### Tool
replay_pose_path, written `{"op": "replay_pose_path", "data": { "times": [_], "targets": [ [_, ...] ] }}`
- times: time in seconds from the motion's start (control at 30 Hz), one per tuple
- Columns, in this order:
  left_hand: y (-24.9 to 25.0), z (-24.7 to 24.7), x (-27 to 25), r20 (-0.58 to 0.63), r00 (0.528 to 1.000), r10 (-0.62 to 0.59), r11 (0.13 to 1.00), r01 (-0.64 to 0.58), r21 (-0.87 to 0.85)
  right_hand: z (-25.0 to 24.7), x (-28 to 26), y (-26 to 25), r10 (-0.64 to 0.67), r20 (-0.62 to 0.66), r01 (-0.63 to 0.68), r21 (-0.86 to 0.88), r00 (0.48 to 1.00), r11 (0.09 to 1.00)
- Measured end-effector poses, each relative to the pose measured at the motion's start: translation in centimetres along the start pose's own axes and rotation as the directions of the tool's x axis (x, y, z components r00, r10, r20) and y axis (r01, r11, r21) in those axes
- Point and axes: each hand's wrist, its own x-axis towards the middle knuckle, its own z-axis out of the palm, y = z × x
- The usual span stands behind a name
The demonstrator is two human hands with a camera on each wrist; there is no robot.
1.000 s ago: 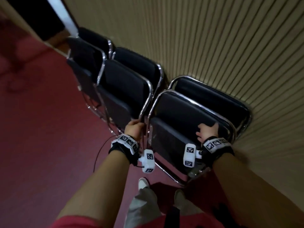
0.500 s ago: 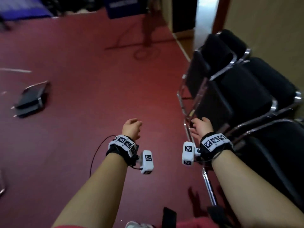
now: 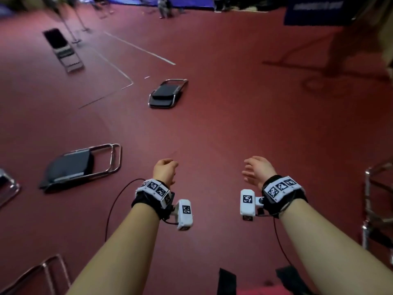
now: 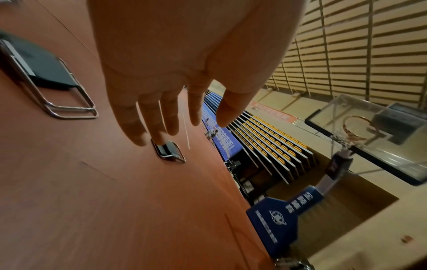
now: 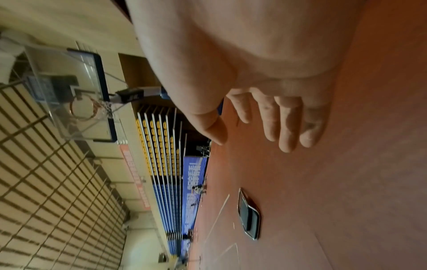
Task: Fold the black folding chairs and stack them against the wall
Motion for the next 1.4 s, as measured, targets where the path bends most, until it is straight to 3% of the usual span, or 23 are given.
{"op": "replay_pose_path", "data": {
  "times": [0.3, 0.67, 1.0, 1.2, 1.4],
  "targets": [
    [0.6, -2.1, 13.6, -0.031, 0.993, -0.118, 0.991, 0.116, -0.064, 12.5, 11.0, -2.6, 0.086, 0.105, -0.074, -0.111, 0.991, 0.991],
    [14.5, -2.2, 38.7, -0.128, 0.987, -0.096, 0.993, 0.087, -0.081, 30.6, 32.5, -16.9, 0.101, 0.181, -0.063, -0.203, 0.978, 0.977],
    [19.6, -10.1, 61.0, -0.238, 0.951, -0.195, 0.969, 0.150, -0.197, 53.1, 47.9, -23.6, 0.134, 0.289, -0.054, -0.269, 0.948, 0.962],
    [25.6, -17.9, 78.6, -0.237, 0.960, -0.149, 0.979, 0.108, -0.175, 69.0, 56.4, -27.8, 0.117, 0.271, -0.049, -0.246, 0.955, 0.968],
    [32.6, -22.1, 92.8, -0.195, 0.974, -0.115, 0.990, 0.096, -0.103, 80.5, 63.3, -32.7, 0.122, 0.255, -0.067, -0.211, 0.959, 0.975]
  ]
}}
